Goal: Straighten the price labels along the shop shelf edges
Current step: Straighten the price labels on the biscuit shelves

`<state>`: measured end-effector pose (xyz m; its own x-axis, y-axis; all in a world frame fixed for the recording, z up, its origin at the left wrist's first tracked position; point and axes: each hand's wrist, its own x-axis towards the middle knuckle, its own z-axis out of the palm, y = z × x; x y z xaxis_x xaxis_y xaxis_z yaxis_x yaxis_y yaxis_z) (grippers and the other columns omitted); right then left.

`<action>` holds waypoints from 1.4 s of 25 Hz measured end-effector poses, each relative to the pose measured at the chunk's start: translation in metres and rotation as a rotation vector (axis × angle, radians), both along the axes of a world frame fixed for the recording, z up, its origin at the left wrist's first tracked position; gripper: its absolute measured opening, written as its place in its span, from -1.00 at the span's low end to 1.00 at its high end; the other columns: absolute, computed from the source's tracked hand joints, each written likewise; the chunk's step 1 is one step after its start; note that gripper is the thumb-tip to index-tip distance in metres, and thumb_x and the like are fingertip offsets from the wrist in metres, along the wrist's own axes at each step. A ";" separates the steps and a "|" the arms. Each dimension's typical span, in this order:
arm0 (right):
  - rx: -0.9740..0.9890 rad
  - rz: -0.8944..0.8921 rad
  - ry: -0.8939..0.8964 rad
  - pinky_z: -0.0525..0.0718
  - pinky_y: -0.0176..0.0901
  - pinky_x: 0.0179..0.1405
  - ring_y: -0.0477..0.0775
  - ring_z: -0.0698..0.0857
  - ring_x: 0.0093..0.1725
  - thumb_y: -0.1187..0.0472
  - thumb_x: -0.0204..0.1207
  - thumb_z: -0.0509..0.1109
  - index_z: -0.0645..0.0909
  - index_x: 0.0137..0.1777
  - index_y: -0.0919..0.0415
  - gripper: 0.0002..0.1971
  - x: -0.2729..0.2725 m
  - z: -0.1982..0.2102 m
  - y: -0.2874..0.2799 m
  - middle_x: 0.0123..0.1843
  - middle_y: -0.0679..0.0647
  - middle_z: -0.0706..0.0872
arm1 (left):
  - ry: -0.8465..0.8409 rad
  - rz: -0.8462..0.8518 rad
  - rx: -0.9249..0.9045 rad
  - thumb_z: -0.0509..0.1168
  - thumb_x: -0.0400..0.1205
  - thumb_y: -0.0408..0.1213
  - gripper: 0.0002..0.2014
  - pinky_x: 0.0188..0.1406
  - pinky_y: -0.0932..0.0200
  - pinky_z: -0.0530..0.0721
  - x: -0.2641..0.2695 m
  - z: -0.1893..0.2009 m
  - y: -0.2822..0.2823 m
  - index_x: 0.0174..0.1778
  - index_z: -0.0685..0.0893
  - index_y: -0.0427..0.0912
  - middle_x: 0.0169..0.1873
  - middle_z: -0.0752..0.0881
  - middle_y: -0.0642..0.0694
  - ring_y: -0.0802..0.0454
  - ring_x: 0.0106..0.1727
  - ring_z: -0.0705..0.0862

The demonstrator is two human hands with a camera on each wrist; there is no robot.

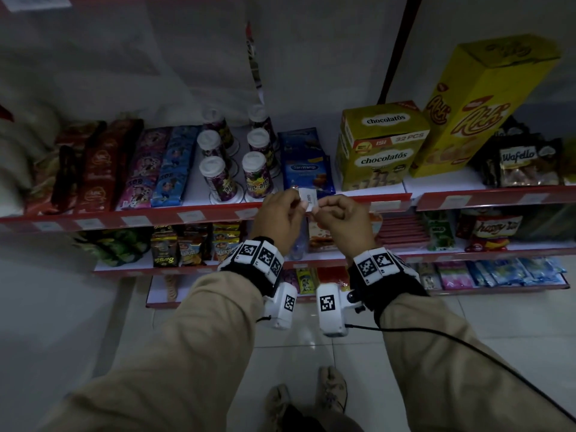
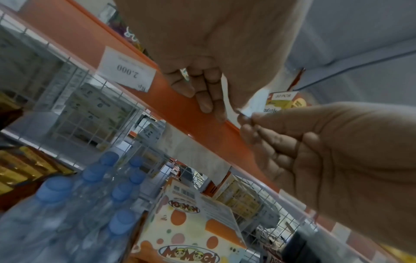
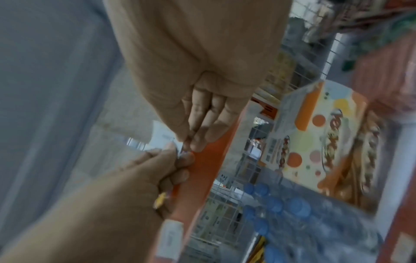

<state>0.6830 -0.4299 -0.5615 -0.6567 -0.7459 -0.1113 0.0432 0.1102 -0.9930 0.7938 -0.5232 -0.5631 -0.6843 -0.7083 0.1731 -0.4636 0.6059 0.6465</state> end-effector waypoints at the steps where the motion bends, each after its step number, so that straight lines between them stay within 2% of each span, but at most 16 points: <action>1: 0.008 0.012 0.057 0.70 0.00 -0.06 0.07 0.70 -0.18 0.38 0.50 0.45 0.62 -0.06 0.27 -0.92 0.002 0.001 0.000 -0.23 0.11 0.71 | -0.039 -0.008 -0.027 0.18 0.72 -0.19 -0.75 -0.02 -0.11 0.53 0.000 0.001 -0.001 -0.01 0.60 -0.33 -0.11 0.64 -0.28 -0.22 0.01 0.52; 4: 0.002 0.038 0.390 0.71 -0.18 0.00 -0.01 0.71 -0.03 0.29 0.52 0.45 0.61 0.18 0.21 -0.76 -0.004 0.010 0.002 -0.01 0.07 0.73 | -0.200 -0.080 -0.148 0.15 0.72 -0.20 -0.77 0.02 -0.08 0.48 0.001 0.008 -0.005 0.03 0.59 -0.31 -0.02 0.61 -0.27 -0.23 0.07 0.51; 5: 0.004 0.076 0.544 0.71 -0.14 0.03 0.02 0.71 0.01 0.30 0.52 0.44 0.63 0.21 0.23 -0.73 -0.008 0.013 0.001 0.05 0.11 0.74 | -0.267 -0.109 -0.193 0.13 0.73 -0.19 -0.76 0.07 -0.10 0.47 0.001 0.011 -0.006 0.06 0.59 -0.29 0.03 0.61 -0.25 -0.23 0.10 0.50; 7: 0.049 0.166 0.784 0.69 0.08 0.03 0.17 0.71 0.01 0.34 0.51 0.42 0.70 0.14 0.28 -0.79 -0.016 0.019 -0.002 0.03 0.20 0.76 | -0.352 -0.145 -0.256 0.11 0.73 -0.18 -0.76 0.13 -0.10 0.44 0.001 0.014 -0.008 0.12 0.58 -0.26 0.11 0.60 -0.21 -0.22 0.16 0.49; 9: 0.087 0.187 0.851 0.67 0.12 -0.07 0.19 0.71 -0.09 0.36 0.49 0.41 0.73 0.00 0.28 -0.87 -0.020 0.022 -0.002 -0.08 0.19 0.78 | -0.359 -0.159 -0.279 0.12 0.72 -0.17 -0.76 0.15 -0.08 0.42 0.003 0.017 -0.009 0.14 0.58 -0.23 0.12 0.61 -0.18 -0.18 0.17 0.49; 11: 0.090 0.147 0.809 0.68 0.09 -0.12 0.13 0.71 -0.16 0.37 0.47 0.40 0.71 -0.04 0.27 -0.89 -0.023 0.021 0.002 -0.14 0.15 0.78 | -0.336 -0.160 -0.286 0.13 0.72 -0.16 -0.77 0.14 -0.07 0.43 0.005 0.018 -0.009 0.12 0.59 -0.20 0.08 0.62 -0.15 -0.16 0.15 0.50; 13: 0.119 0.142 0.832 0.68 0.08 -0.09 0.15 0.69 -0.09 0.33 0.46 0.39 0.68 0.07 0.22 -0.81 -0.023 0.021 0.007 -0.12 0.13 0.76 | -0.337 -0.181 -0.305 0.15 0.71 -0.18 -0.79 0.12 -0.09 0.44 0.005 0.018 -0.009 0.10 0.60 -0.21 0.06 0.63 -0.16 -0.18 0.12 0.51; 15: 0.184 0.218 0.979 0.61 0.08 -0.01 0.24 0.62 0.04 0.31 0.46 0.38 0.64 0.21 0.19 -0.69 -0.023 0.021 0.007 -0.03 0.18 0.72 | -0.389 -0.221 -0.346 0.16 0.68 -0.24 -0.80 0.11 -0.11 0.45 0.003 0.019 -0.011 0.11 0.60 -0.22 0.10 0.63 -0.18 -0.21 0.11 0.53; 17: 0.265 0.302 1.104 0.53 0.08 0.03 0.31 0.58 0.08 0.34 0.47 0.36 0.67 0.17 0.23 -0.73 -0.024 0.022 0.002 0.02 0.25 0.70 | -0.432 -0.247 -0.388 0.16 0.65 -0.26 -0.79 0.11 -0.09 0.45 0.002 0.019 -0.013 0.13 0.59 -0.22 0.13 0.61 -0.18 -0.21 0.11 0.53; 19: 0.263 0.285 1.088 0.53 0.05 -0.02 0.31 0.60 0.05 0.39 0.48 0.34 0.70 0.07 0.28 -0.80 -0.027 0.022 -0.001 -0.01 0.27 0.71 | -0.399 -0.234 -0.387 0.17 0.66 -0.24 -0.80 0.10 -0.05 0.45 0.004 0.018 -0.014 0.13 0.58 -0.22 0.11 0.62 -0.18 -0.20 0.10 0.53; 22: 0.170 0.110 0.907 0.61 0.03 -0.04 0.24 0.67 -0.03 0.37 0.52 0.37 0.72 0.02 0.27 -0.86 -0.032 0.021 0.000 -0.05 0.22 0.76 | -0.295 -0.175 -0.329 0.20 0.67 -0.18 -0.81 0.09 0.02 0.44 0.010 0.014 -0.014 0.08 0.58 -0.20 0.01 0.65 -0.16 -0.15 0.06 0.53; 24: 0.153 0.079 0.853 0.64 0.06 -0.04 0.21 0.69 -0.06 0.35 0.53 0.39 0.72 0.00 0.26 -0.88 -0.033 0.019 -0.002 -0.06 0.20 0.77 | -0.259 -0.148 -0.294 0.25 0.64 -0.18 -0.81 0.09 0.03 0.44 0.012 0.010 -0.013 0.09 0.58 -0.20 -0.01 0.64 -0.14 -0.13 0.07 0.53; 29: 0.231 0.185 0.956 0.62 0.06 -0.05 0.25 0.65 0.00 0.34 0.49 0.38 0.71 0.01 0.23 -0.86 -0.034 0.013 -0.002 -0.05 0.21 0.74 | -0.287 -0.137 -0.302 0.26 0.63 -0.25 -0.67 0.08 -0.03 0.47 0.009 0.008 -0.012 0.33 0.52 -0.14 0.08 0.62 -0.17 -0.18 0.13 0.50; 35: 0.293 0.243 1.014 0.49 0.01 0.02 0.32 0.54 0.10 0.36 0.45 0.40 0.70 0.03 0.30 -0.82 -0.030 0.008 -0.003 0.00 0.31 0.66 | -0.298 -0.153 -0.380 0.27 0.65 -0.29 -0.79 -0.02 -0.07 0.48 0.007 0.005 -0.013 0.15 0.68 -0.23 0.02 0.62 -0.25 -0.24 0.06 0.52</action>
